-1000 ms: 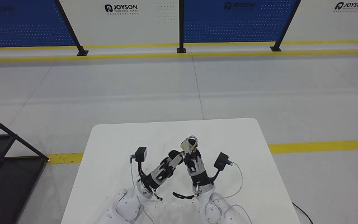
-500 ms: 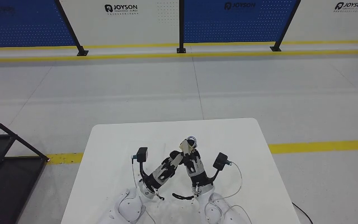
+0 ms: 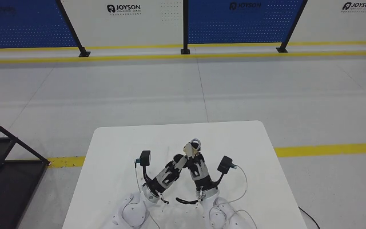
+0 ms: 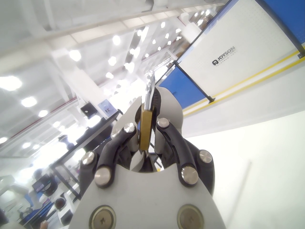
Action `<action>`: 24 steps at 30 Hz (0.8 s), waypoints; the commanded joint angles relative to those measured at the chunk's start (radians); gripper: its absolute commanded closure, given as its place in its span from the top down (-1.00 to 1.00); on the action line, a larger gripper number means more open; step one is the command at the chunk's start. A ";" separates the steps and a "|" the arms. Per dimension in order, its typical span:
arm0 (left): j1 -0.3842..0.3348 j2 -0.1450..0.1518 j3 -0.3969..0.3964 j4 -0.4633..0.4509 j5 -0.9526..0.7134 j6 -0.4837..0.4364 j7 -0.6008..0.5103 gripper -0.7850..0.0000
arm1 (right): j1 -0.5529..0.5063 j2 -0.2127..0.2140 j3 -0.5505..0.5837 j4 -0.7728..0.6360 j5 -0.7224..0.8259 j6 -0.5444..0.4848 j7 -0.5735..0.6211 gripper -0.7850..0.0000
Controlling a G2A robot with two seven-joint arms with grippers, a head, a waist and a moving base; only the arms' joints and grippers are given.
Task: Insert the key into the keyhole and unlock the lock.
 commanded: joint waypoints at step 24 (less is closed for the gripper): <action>0.017 0.003 -0.034 -0.013 0.117 0.017 0.062 -1.00 | -0.059 0.033 0.089 -0.069 0.053 -0.086 0.170 -1.00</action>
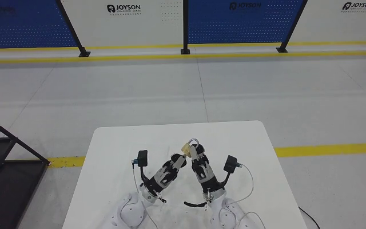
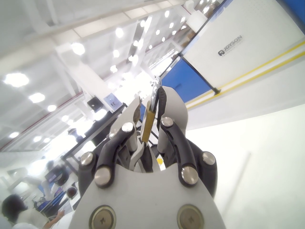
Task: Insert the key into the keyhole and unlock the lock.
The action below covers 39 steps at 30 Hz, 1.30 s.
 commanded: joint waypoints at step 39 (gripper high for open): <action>-0.018 -0.033 0.074 0.071 0.711 0.396 0.653 -1.00 | -0.006 0.009 -0.011 -0.019 -0.014 0.061 0.026 -1.00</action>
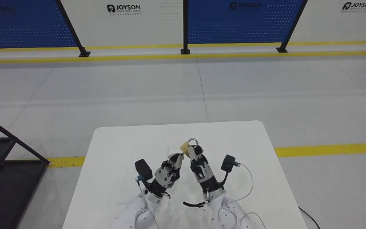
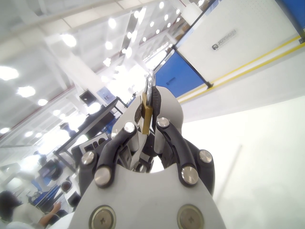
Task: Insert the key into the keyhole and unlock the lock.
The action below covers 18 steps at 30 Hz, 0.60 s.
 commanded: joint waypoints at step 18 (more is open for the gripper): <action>-0.066 -0.016 0.058 0.119 0.218 0.262 0.257 -1.00 | 0.002 0.003 -0.005 0.004 0.002 0.001 -0.008 -1.00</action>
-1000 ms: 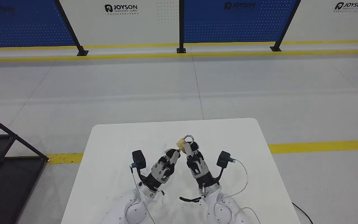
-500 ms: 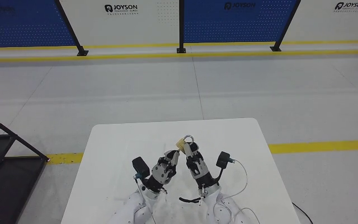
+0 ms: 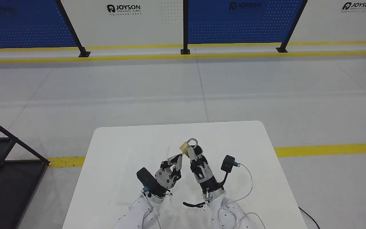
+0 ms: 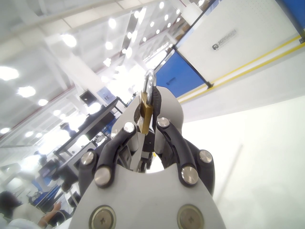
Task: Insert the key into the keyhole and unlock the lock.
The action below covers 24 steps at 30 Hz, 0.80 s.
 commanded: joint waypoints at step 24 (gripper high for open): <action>-0.063 -0.018 0.037 0.115 0.094 0.194 0.157 -0.30 | -0.001 0.004 0.000 -0.006 0.013 0.003 -0.002 -1.00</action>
